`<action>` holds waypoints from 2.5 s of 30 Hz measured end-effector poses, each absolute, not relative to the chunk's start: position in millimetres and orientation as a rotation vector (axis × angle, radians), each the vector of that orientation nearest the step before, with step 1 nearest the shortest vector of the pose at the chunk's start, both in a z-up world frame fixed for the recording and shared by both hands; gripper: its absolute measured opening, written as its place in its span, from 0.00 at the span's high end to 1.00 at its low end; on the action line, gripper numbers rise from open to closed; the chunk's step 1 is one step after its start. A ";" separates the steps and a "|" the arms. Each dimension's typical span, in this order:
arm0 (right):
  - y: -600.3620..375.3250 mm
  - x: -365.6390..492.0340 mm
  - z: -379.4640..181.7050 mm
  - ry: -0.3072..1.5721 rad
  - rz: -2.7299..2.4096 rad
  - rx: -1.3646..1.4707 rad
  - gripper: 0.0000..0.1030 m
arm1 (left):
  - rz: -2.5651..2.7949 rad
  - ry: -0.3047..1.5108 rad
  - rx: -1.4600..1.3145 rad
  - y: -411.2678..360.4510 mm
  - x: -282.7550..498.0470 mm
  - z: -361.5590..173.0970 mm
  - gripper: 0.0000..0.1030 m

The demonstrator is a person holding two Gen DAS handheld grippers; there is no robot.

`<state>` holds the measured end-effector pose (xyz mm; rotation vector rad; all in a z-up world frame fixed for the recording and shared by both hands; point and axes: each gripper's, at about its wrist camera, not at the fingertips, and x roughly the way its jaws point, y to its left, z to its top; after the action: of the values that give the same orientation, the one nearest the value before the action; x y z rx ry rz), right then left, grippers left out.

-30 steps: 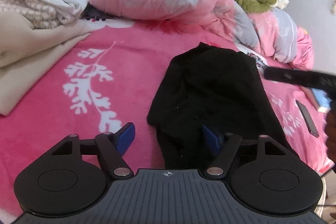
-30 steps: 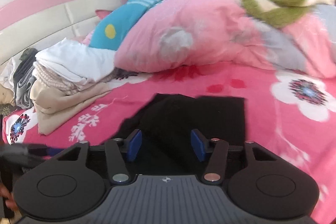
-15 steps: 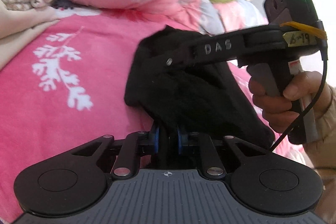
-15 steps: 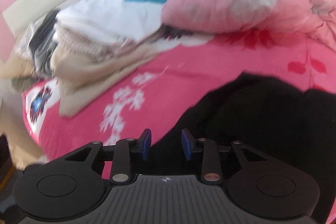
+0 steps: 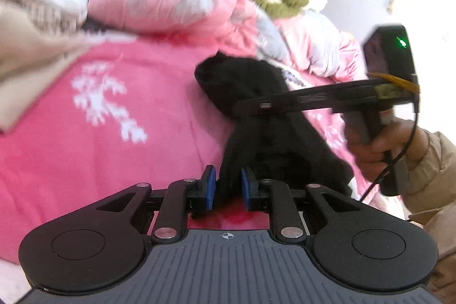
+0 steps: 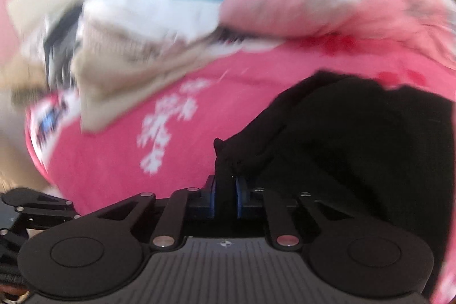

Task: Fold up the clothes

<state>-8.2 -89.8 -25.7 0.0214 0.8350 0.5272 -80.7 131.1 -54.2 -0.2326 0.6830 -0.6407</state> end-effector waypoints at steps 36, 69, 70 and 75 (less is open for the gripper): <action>-332.3 -97.7 13.0 0.525 0.120 0.227 0.41 | -0.716 0.653 0.034 -57.4 77.2 -38.4 0.42; -349.9 -197.4 20.8 0.478 0.368 0.269 0.60 | -0.657 0.754 -0.249 -52.1 90.0 -3.5 0.75; -349.3 -186.8 23.5 0.445 0.367 0.293 0.60 | -0.663 0.764 -0.248 -56.3 89.7 -4.4 0.75; -298.8 -100.3 7.2 0.502 0.337 0.284 0.62 | -0.686 0.798 -0.220 -77.7 88.1 -11.6 0.75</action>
<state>-100.3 -298.8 7.2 0.2839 0.5023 0.3368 88.1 -77.7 -11.6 -0.2198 0.7984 -0.6859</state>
